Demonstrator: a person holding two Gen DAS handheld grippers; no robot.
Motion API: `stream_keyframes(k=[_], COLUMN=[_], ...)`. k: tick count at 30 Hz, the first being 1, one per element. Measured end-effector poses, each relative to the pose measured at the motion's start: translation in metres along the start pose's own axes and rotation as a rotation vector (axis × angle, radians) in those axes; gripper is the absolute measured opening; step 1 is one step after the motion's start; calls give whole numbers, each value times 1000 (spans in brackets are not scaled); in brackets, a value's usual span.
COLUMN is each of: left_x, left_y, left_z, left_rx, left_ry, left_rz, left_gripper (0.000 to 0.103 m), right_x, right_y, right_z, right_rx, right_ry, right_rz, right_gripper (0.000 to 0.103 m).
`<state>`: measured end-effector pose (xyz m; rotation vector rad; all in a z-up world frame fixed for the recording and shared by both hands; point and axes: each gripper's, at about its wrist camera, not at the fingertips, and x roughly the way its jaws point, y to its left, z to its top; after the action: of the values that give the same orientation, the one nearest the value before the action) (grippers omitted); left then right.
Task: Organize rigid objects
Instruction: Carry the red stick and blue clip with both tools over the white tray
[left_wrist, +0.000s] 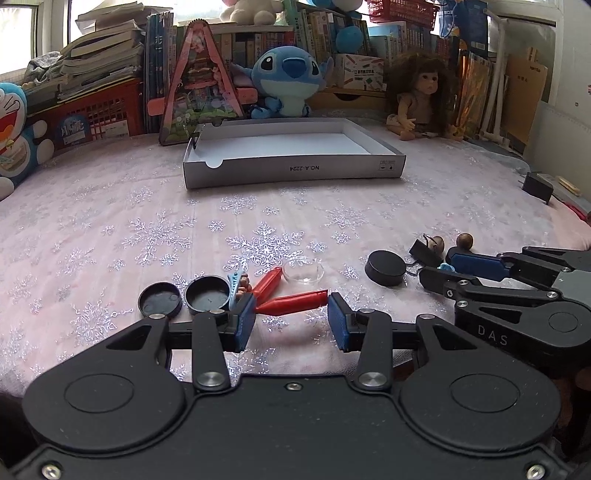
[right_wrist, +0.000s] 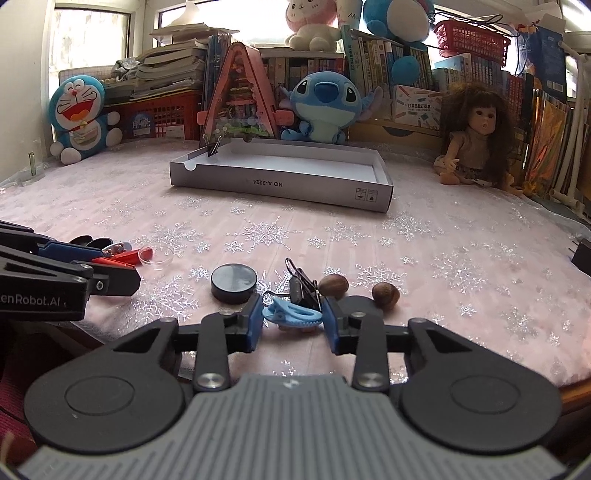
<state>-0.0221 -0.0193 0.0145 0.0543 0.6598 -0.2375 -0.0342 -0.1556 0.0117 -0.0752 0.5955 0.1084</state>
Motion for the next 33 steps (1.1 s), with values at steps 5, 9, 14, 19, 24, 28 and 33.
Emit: stream_keyframes(k=[5, 9, 14, 19, 24, 28, 33], left_x=[-1, -1, 1, 12, 20, 26, 41], left_y=[2, 7, 13, 23, 29, 37, 51], left_z=[10, 18, 29, 34, 39, 48, 65], left_rx=[9, -4, -12, -42, -64, -90, -136], left_ry=[-32, -53, -73, -73, -71, -84, -72], left_rz=[5, 20, 32, 59, 61, 52, 52], left_gripper=[40, 40, 40, 40, 40, 40, 40], right_x=[-3, -4, -1, 4, 11, 16, 29], right_y=[-5, -10, -18, -25, -32, -37, -47], right_z=[5, 12, 19, 24, 28, 31, 40], right_rx=[15, 21, 42, 60, 88, 111, 155], right_ry=[-18, -40, -56, -61, -55, -52, -35], right_rz=[3, -5, -11, -26, -30, -27, -18], right_gripper=[40, 40, 40, 40, 40, 40, 40])
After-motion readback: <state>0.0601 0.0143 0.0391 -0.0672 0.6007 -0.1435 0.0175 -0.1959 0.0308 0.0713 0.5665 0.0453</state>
